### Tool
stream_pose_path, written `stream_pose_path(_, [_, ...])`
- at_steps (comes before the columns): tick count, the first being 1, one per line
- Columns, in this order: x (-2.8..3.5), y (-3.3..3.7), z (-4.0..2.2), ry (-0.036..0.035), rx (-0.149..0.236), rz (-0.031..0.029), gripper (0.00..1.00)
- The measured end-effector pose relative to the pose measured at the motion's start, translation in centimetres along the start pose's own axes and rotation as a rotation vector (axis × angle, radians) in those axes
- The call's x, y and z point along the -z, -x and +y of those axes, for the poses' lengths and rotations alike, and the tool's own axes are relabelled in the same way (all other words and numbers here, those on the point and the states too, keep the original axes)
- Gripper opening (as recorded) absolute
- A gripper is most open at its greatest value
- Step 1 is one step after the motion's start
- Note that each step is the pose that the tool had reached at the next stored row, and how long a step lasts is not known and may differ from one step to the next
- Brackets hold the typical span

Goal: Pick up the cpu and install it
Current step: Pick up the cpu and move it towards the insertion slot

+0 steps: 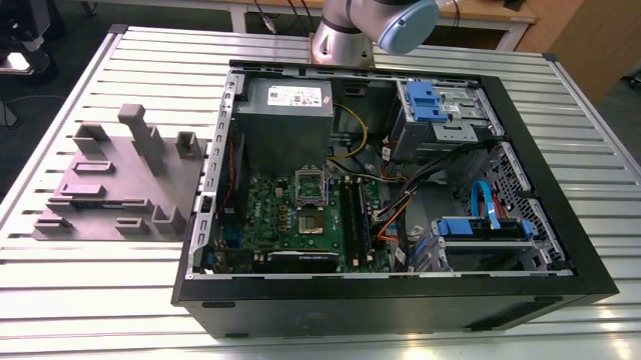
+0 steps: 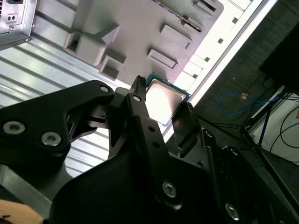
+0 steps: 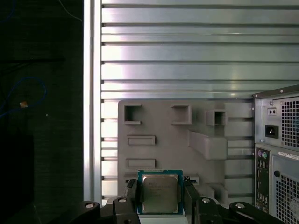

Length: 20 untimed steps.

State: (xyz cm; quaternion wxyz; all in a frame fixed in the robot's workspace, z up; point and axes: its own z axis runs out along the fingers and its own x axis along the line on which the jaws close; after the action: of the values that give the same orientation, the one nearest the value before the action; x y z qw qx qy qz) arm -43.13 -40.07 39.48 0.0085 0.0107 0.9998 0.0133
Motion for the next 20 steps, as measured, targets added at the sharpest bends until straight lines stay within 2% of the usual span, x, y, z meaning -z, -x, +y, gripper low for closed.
stream_pose_path(20, [-0.01,0.45,0.01,0.0001,0.000,0.0000,0.47])
